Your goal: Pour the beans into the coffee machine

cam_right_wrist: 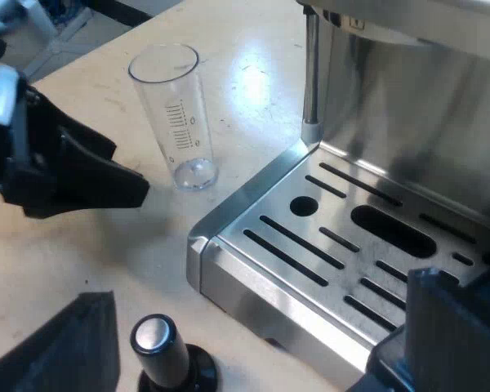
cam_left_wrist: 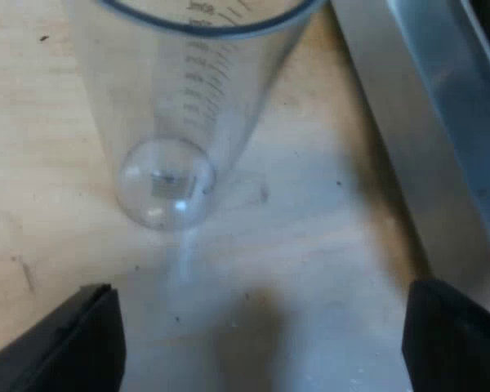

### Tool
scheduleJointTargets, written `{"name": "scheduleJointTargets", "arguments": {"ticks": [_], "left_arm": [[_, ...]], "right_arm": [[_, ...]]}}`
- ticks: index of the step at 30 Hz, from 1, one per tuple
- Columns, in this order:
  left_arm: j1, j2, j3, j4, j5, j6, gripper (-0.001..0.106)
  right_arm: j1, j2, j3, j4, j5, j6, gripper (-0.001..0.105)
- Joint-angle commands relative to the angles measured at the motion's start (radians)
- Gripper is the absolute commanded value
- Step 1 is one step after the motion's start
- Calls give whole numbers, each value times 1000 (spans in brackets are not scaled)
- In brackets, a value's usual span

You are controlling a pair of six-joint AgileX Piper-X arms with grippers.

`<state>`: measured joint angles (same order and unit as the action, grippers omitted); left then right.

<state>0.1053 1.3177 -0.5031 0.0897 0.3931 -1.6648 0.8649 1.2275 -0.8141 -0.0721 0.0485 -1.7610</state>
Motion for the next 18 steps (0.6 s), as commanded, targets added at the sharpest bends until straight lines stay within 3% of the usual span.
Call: {"name": "scheduleJointTargets", "arguments": {"ticks": [1, 9, 18], "left_arm": [[0, -57, -2, 82, 0, 1, 72], [0, -298, -2, 282, 0, 1, 72], [-3, -641, -6, 384, -2, -2, 72]], "right_arm": [[3, -28, -5, -4, 1, 16, 72], [3, -159, -5, 164, 24, 16, 72], [3, -358, -10, 310, 46, 16, 72]]}}
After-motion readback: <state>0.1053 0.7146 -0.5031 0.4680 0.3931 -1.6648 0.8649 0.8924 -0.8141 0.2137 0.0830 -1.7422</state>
